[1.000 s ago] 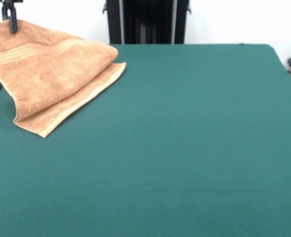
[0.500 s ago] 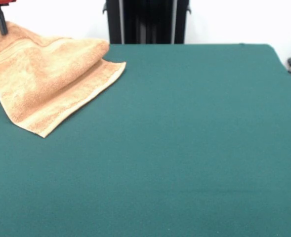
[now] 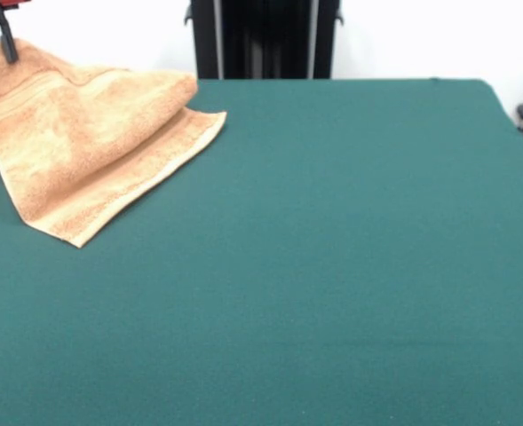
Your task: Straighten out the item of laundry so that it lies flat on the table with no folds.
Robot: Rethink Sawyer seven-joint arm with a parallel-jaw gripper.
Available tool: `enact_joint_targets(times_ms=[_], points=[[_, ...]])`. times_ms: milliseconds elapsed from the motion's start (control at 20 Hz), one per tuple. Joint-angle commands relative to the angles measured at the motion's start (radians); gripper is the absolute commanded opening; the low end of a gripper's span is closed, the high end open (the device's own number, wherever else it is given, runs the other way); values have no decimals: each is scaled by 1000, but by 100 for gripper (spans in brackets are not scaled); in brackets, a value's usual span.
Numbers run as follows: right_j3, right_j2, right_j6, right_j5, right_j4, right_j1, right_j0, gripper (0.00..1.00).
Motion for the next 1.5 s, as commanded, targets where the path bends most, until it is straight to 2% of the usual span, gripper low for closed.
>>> enact_joint_targets(times_ms=[50, 350, 700, 1000, 1250, 1500], points=[[-45, 31, -220, 123, 52, 1, 82, 0], [-28, 50, -222, 78, 55, 24, 59, 0], [-30, 48, -227, 86, 53, 29, 54, 0], [-80, 60, -388, 246, 110, 61, 32, 0], [-98, 78, -497, 358, 147, 76, -48, 0], [-112, 56, -621, 450, 135, 129, -106, 0]])
